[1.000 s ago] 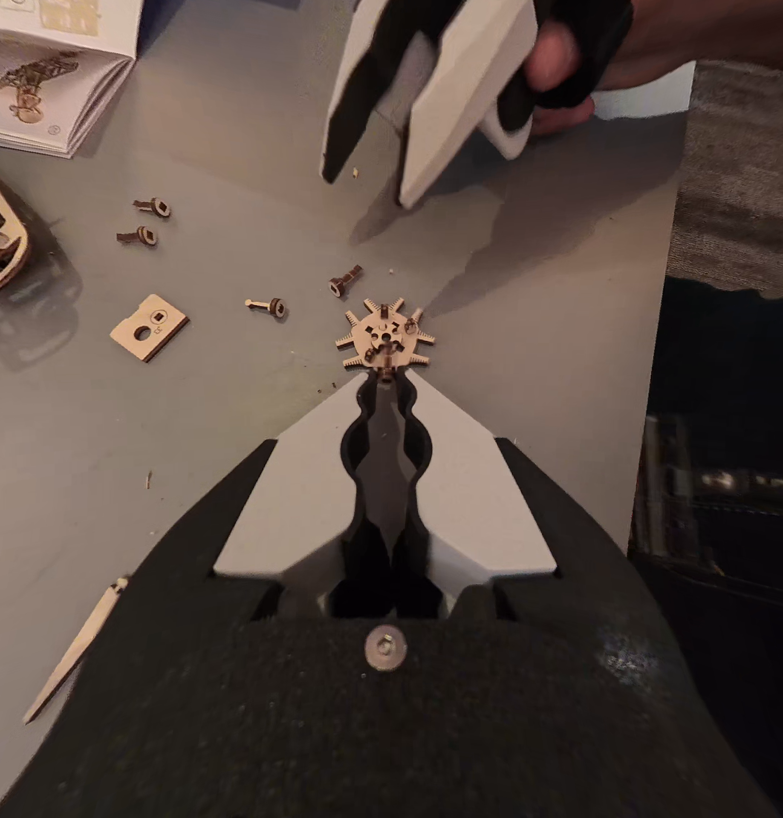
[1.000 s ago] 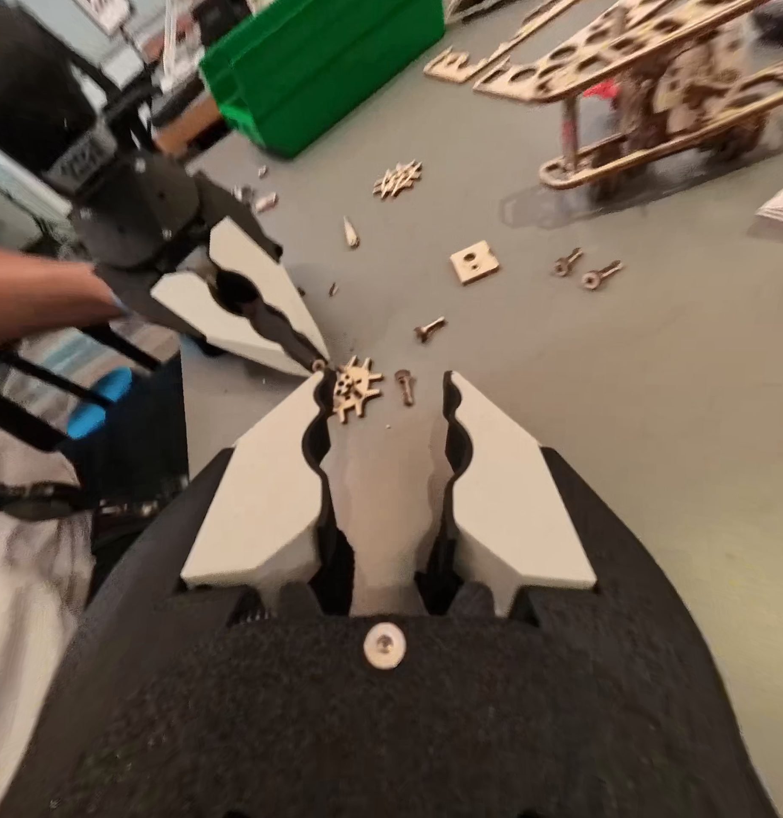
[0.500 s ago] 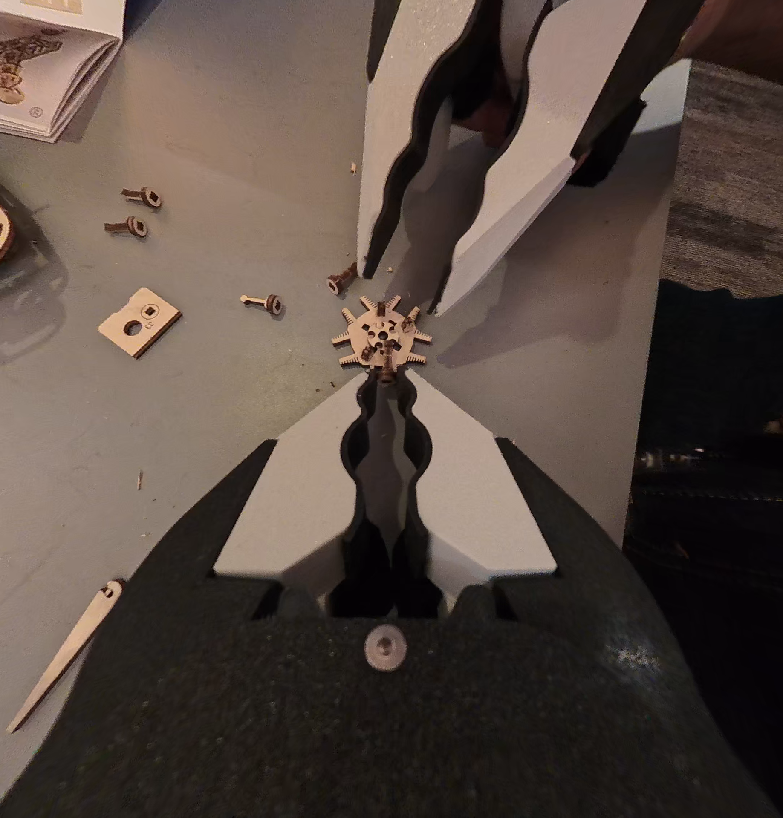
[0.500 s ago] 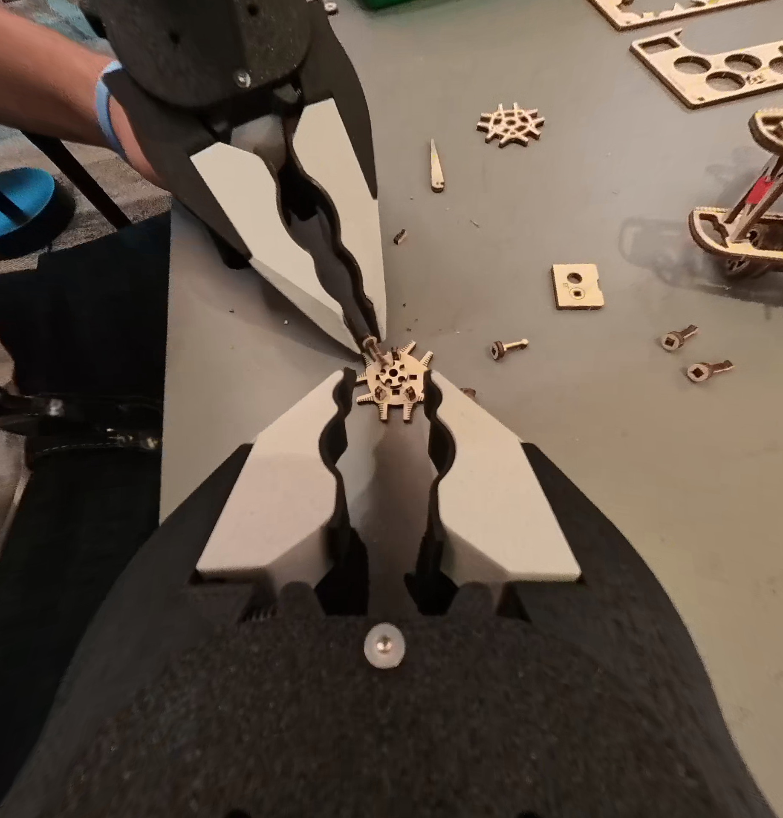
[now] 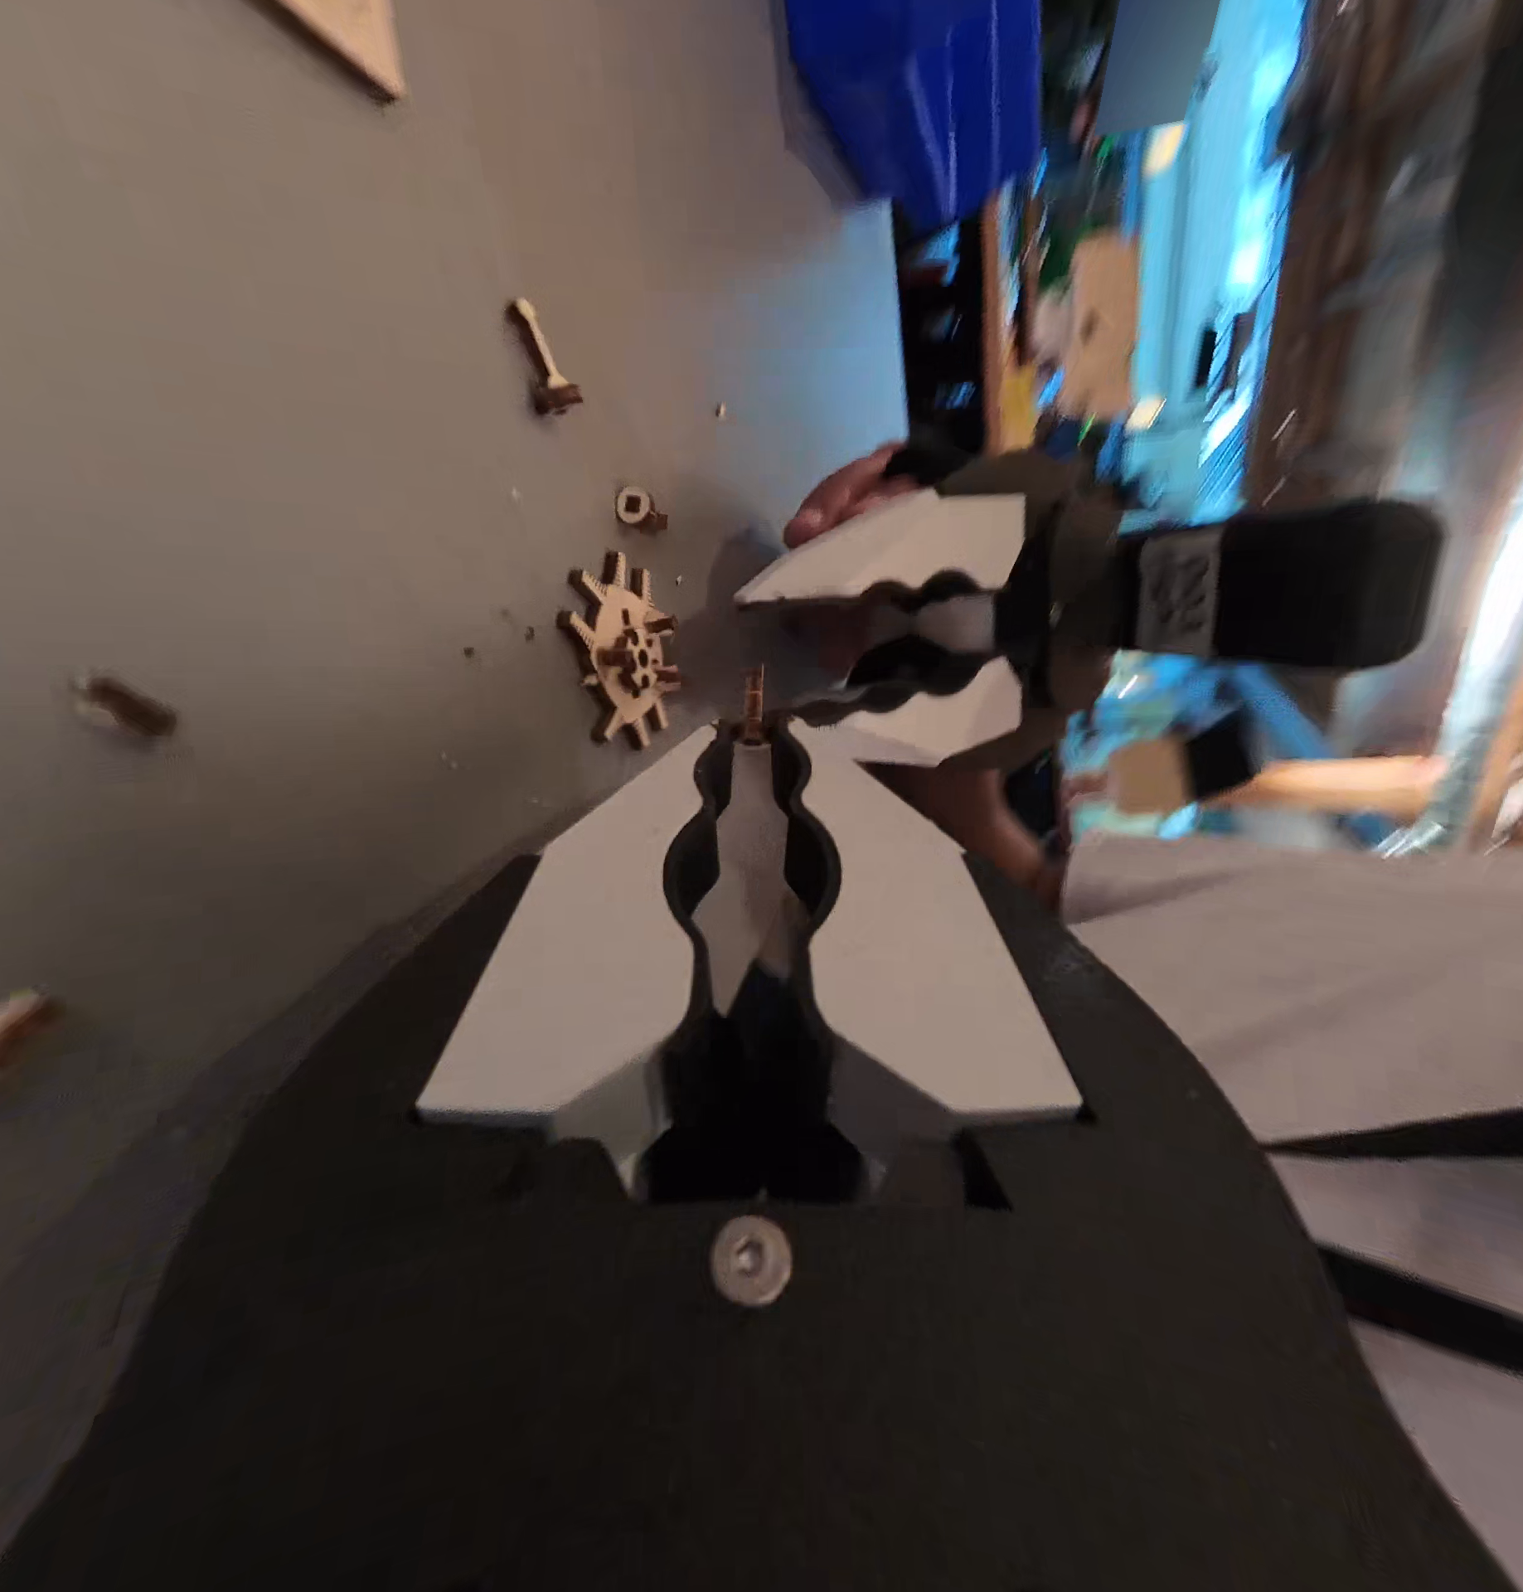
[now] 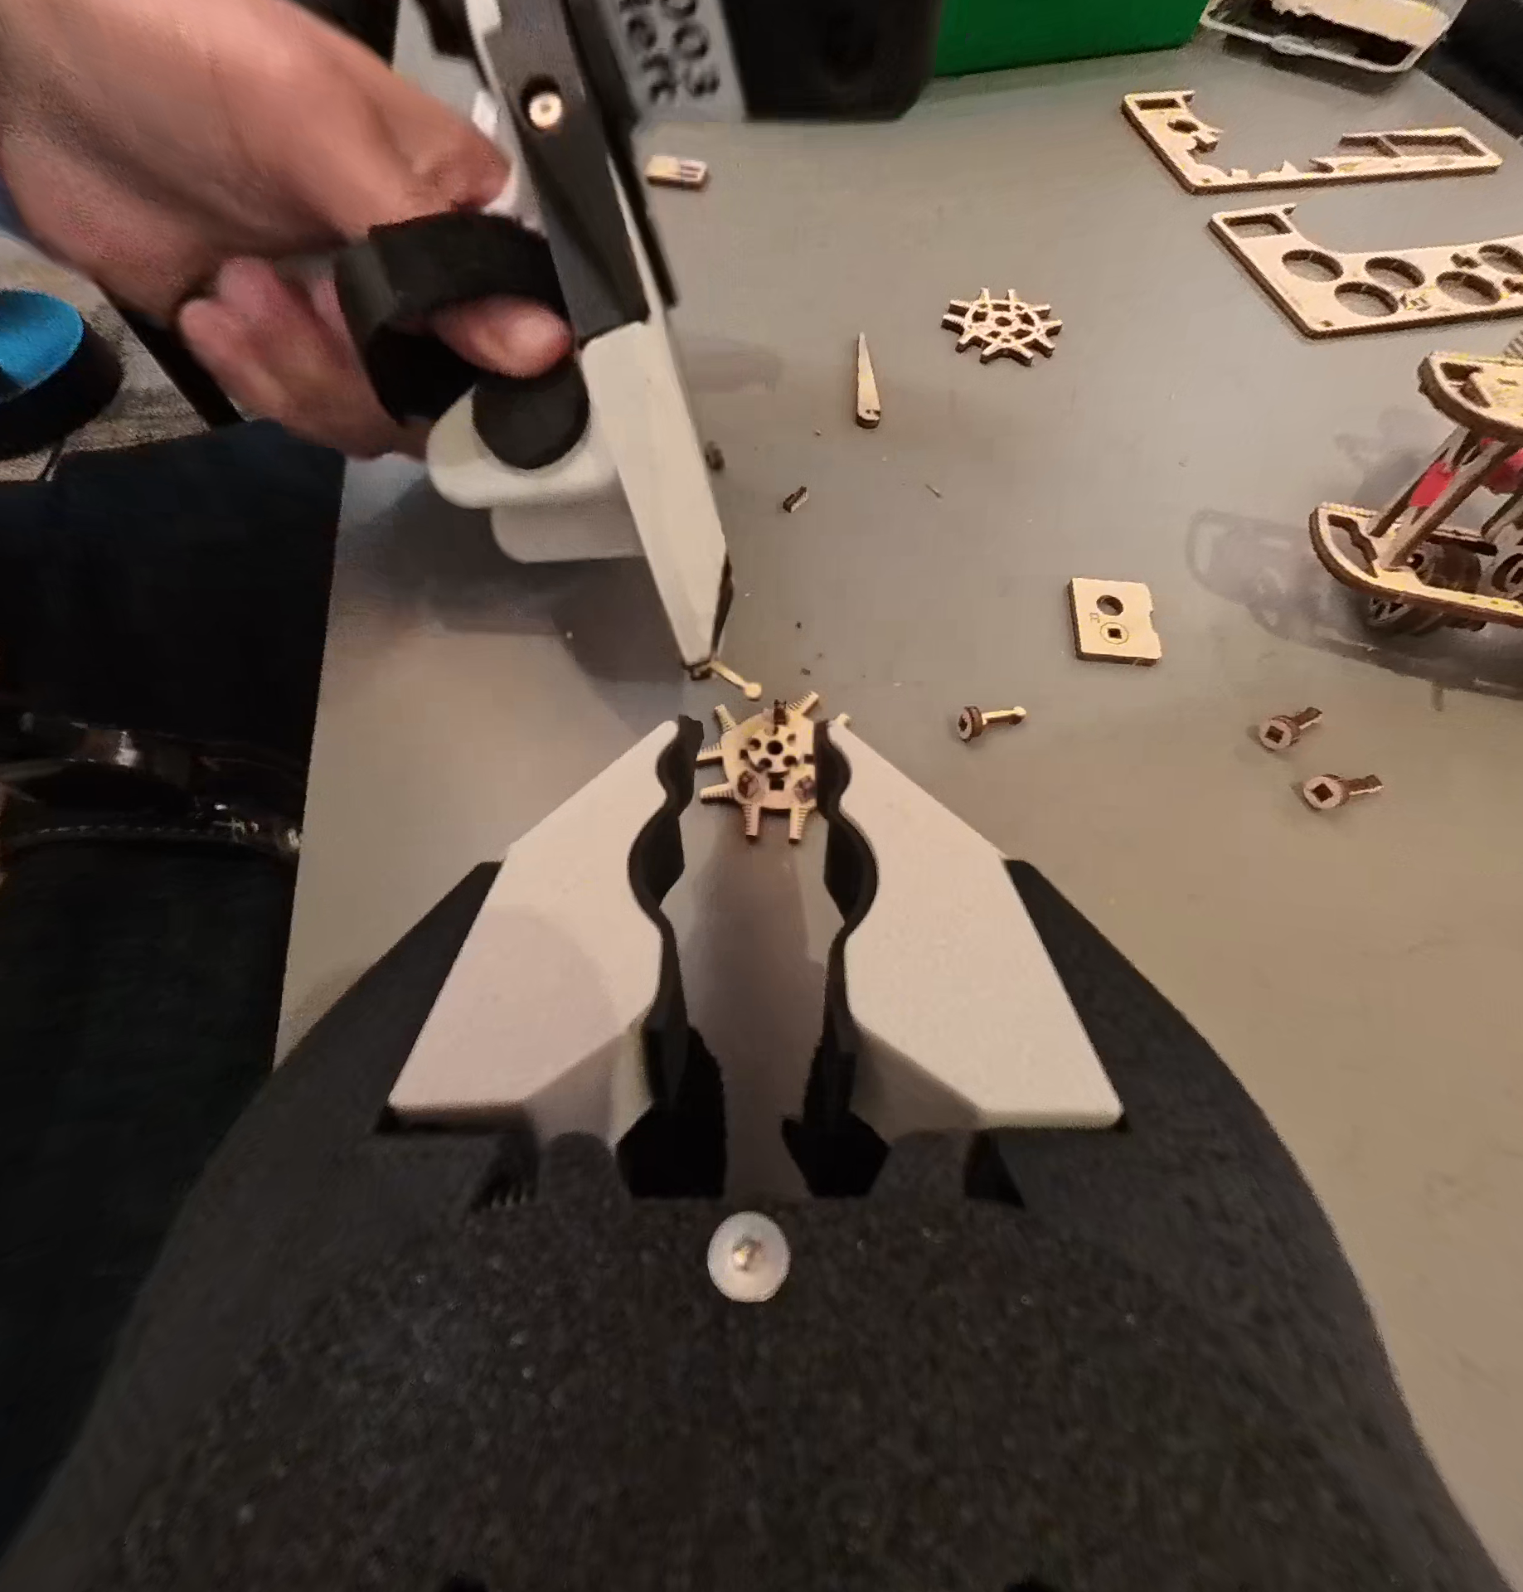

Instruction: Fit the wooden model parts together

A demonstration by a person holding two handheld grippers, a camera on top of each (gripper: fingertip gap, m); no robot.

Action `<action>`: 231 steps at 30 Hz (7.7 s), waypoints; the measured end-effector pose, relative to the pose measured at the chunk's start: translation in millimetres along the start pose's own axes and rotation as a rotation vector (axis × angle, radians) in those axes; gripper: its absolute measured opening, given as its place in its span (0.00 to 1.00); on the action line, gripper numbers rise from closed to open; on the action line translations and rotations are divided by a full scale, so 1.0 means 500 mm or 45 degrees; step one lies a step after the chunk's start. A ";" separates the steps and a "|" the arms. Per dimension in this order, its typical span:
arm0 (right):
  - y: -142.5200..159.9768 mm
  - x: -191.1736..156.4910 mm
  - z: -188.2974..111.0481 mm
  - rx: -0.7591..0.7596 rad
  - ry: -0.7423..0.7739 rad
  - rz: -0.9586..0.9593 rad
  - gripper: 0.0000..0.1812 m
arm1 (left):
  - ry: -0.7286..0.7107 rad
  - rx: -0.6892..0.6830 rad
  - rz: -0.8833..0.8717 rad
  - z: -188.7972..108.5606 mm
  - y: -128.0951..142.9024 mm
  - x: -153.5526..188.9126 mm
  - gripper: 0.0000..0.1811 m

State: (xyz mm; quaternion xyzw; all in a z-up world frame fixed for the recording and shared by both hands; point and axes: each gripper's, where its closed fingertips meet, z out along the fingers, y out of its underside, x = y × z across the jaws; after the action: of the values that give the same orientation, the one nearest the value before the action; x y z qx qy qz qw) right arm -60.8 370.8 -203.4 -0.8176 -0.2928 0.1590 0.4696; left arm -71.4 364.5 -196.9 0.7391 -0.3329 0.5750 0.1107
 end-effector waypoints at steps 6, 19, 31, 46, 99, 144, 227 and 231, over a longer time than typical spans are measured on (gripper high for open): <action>-0.015 0.007 -0.015 0.086 -0.015 0.054 0.15 | 0.007 0.263 -0.302 0.015 0.006 -0.021 0.03; -0.017 0.012 -0.020 0.103 -0.003 0.076 0.14 | -0.107 0.343 -0.473 0.020 0.009 -0.039 0.04; -0.020 0.009 -0.024 0.124 -0.078 0.136 0.14 | -0.054 0.392 -0.550 0.016 0.002 -0.038 0.04; -0.019 0.004 -0.023 0.115 -0.096 0.132 0.14 | -0.071 0.379 -0.571 0.017 0.006 -0.040 0.04; 0.013 -0.004 0.017 -0.087 -0.202 0.118 0.11 | -0.025 0.451 -0.677 0.015 -0.003 -0.039 0.04; 0.020 -0.005 0.040 -0.153 -0.110 0.106 0.11 | -0.321 0.440 -0.089 -0.093 0.006 -0.030 0.17; -0.038 0.015 -0.092 0.341 -0.195 0.316 0.11 | -1.340 -0.075 0.873 0.012 0.010 -0.063 0.03; -0.038 0.013 -0.092 0.339 -0.196 0.305 0.11 | -1.345 -0.076 0.876 0.013 0.006 -0.061 0.03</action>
State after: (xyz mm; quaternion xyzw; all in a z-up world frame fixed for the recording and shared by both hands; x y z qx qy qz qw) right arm -37.3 351.2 -163.6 -0.7626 -0.2047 0.3133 0.5276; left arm -71.9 370.0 -228.0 0.7706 -0.5772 0.1255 -0.2394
